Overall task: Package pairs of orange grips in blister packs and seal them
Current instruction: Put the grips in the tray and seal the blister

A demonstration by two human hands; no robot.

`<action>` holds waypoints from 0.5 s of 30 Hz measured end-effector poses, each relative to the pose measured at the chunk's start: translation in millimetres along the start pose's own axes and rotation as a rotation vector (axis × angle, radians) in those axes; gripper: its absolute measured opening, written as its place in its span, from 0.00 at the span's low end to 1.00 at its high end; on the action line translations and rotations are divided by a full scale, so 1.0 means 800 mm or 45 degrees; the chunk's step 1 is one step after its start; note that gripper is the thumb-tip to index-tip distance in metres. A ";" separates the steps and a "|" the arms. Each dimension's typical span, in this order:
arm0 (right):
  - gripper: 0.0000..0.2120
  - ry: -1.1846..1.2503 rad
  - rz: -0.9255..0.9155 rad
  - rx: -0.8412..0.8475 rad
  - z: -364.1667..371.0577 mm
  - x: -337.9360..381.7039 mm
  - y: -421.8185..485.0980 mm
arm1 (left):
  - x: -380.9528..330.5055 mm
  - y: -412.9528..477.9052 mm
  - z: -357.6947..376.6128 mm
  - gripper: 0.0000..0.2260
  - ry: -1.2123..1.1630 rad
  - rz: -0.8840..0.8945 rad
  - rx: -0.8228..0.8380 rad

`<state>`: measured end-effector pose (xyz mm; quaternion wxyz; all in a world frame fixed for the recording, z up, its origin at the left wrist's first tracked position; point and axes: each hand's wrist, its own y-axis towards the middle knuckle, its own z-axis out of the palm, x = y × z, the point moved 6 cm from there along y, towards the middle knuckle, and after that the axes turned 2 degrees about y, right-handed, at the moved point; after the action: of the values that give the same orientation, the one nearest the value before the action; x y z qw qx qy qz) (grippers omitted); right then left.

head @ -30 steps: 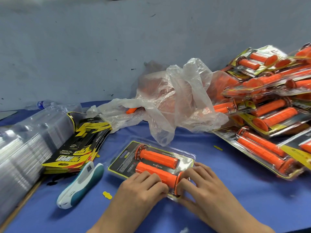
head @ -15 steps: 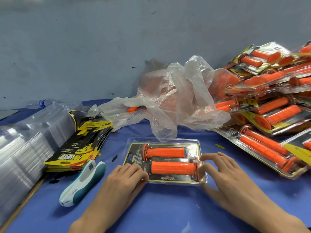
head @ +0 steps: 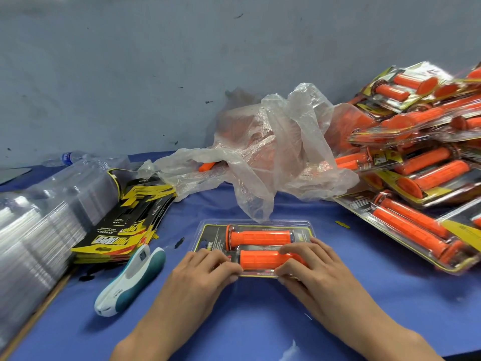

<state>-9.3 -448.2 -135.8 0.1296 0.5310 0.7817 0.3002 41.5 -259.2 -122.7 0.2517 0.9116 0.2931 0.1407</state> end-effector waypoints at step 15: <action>0.12 -0.020 0.121 0.074 0.014 0.004 0.010 | 0.106 -0.056 -0.033 0.15 0.266 -0.869 -0.103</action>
<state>0.9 -439.4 -139.1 0.1059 0.5735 0.7629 0.2789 76.4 -166.3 -115.7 0.2886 0.7312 0.5990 0.1524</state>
